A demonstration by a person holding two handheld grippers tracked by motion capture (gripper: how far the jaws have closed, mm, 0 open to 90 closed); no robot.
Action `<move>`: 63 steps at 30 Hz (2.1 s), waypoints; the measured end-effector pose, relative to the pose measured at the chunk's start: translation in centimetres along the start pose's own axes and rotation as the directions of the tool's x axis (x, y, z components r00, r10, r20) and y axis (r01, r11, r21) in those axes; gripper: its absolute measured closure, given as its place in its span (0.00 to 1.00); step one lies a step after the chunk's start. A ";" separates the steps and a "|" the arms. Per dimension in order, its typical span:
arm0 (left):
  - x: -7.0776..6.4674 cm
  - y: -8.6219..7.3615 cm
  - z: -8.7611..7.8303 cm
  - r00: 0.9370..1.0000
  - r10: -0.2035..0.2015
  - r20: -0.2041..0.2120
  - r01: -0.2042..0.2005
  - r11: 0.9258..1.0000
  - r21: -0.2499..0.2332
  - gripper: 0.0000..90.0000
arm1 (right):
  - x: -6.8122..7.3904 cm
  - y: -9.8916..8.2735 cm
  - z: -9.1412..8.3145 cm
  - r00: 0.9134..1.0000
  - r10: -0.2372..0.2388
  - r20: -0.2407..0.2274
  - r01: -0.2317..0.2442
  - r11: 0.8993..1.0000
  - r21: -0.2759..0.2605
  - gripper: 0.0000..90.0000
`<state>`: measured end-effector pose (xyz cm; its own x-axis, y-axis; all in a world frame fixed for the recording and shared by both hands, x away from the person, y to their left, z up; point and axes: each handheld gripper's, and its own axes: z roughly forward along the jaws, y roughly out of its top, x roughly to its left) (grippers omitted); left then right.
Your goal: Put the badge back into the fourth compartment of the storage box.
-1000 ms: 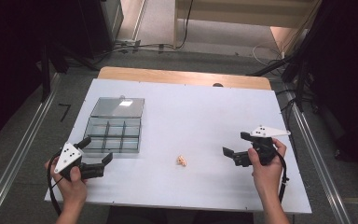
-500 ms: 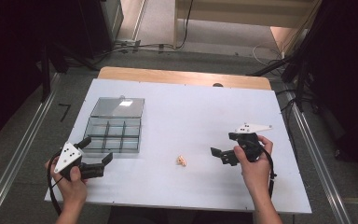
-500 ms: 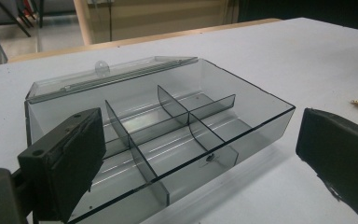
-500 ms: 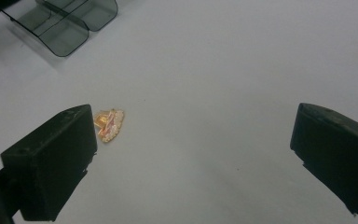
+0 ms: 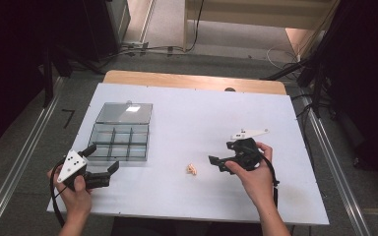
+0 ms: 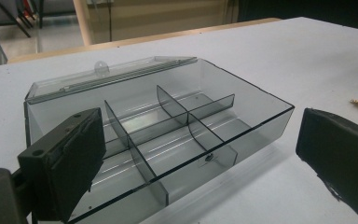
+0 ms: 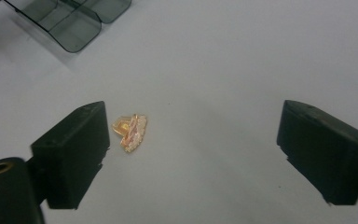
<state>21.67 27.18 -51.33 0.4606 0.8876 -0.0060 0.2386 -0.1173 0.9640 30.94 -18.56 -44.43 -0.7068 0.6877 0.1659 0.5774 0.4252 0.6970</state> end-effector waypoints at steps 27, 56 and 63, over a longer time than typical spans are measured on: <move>-0.1 0.0 0.0 1.000 0.005 0.001 -0.005 1.000 -0.005 0.02 | 2.6 -0.6 5.2 0.996 0.086 0.015 -0.088 0.984 0.158 0.50; -0.2 0.0 0.0 1.000 0.012 0.005 -0.012 1.000 -0.003 0.02 | 5.0 -0.6 8.0 0.996 0.082 0.025 -0.085 0.974 0.211 0.65; -0.2 0.0 0.0 1.000 0.015 0.004 -0.014 1.000 -0.003 0.02 | 5.5 -0.7 8.3 0.997 0.077 0.005 -0.077 0.976 0.206 0.79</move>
<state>21.60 27.00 -51.31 0.4670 0.8842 0.0071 0.2291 -0.1287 0.9649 30.04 -10.18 -49.77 -0.6581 0.7213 0.2160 0.7016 0.4833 0.5235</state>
